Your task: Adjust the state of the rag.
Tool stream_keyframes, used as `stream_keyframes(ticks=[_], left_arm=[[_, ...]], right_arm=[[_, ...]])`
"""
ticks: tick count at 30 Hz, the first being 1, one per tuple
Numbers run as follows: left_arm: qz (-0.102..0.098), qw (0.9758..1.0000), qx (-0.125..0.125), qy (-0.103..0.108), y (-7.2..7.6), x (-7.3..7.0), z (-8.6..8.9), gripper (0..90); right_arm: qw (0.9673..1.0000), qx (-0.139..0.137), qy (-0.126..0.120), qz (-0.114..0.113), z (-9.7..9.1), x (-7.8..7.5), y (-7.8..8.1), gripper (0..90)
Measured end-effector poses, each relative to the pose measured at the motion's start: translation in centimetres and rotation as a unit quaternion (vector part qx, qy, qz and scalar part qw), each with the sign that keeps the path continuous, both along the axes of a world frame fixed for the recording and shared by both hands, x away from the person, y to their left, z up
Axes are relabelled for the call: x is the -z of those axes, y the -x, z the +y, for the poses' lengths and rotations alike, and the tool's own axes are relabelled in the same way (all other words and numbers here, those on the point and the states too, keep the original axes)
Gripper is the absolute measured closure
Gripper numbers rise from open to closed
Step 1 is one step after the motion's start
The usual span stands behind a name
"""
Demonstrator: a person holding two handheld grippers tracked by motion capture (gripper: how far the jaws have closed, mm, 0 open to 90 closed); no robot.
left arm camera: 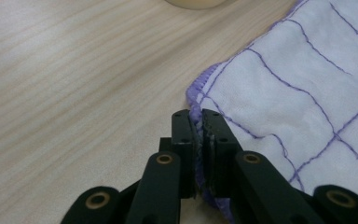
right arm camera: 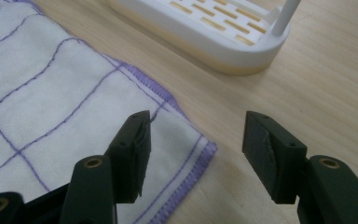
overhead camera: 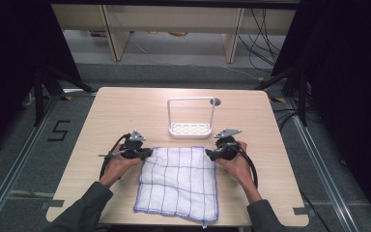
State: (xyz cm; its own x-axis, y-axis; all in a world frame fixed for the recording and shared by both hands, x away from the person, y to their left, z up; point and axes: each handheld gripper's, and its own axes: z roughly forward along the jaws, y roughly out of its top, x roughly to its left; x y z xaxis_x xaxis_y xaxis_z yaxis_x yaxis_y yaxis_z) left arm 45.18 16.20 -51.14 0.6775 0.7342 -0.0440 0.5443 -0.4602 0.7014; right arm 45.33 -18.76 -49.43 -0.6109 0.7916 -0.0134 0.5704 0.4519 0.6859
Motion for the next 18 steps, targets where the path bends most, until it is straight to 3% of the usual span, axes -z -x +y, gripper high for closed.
stream_keyframes(ticks=[1, 2, 8, 10, 11, 12, 13, 14, 15, 18], left_arm=[[-0.005, 1.0000, -0.001, 0.002, 0.09, 0.05, -0.16, 84.1], [-0.007, 0.9999, 0.004, -0.007, 0.10, -0.04, -0.18, 84.3], [-0.019, 0.9998, 0.001, -0.008, 0.09, -0.09, -0.11, 84.4], [-0.024, 0.9997, 0.000, -0.005, 0.10, -0.14, -0.05, 84.4], [-0.027, 0.9996, -0.002, -0.002, 0.11, -0.15, -0.11, 84.4], [-0.027, 0.9996, -0.002, -0.002, 0.11, -0.15, -0.11, 84.4], [-0.033, 0.9994, -0.006, -0.001, 0.13, -0.18, -0.14, 84.4], [-0.033, 0.9994, -0.006, -0.001, 0.13, -0.18, -0.14, 84.4], [-0.037, 0.9993, -0.006, 0.001, 0.15, -0.28, -0.11, 84.4], [-0.043, 0.9991, -0.005, 0.005, 0.16, -0.37, -0.03, 84.5]], right_arm=[[1.0000, 0.001, -0.003, -0.006, 0.25, 0.15, -0.07, 43.1], [1.0000, -0.001, -0.003, 0.002, 0.41, 0.05, -0.09, 43.5], [0.9996, -0.012, 0.021, 0.012, 0.89, 0.59, -0.41, 50.0], [0.9997, -0.007, 0.017, 0.018, 0.95, 0.66, -0.33, 53.4], [0.9994, -0.001, 0.008, 0.033, 1.00, 0.75, -0.28, 61.9], [0.9994, -0.001, 0.008, 0.033, 1.00, 0.75, -0.28, 61.9], [0.9996, -0.019, 0.005, 0.019, 0.73, 0.97, -0.60, 71.5], [0.9996, -0.019, 0.005, 0.019, 0.73, 0.97, -0.60, 71.5], [0.9993, -0.009, -0.015, 0.032, 0.89, 0.94, -0.41, 80.8], [0.9993, -0.014, -0.018, 0.028, 0.91, 0.80, -0.41, 84.6]])
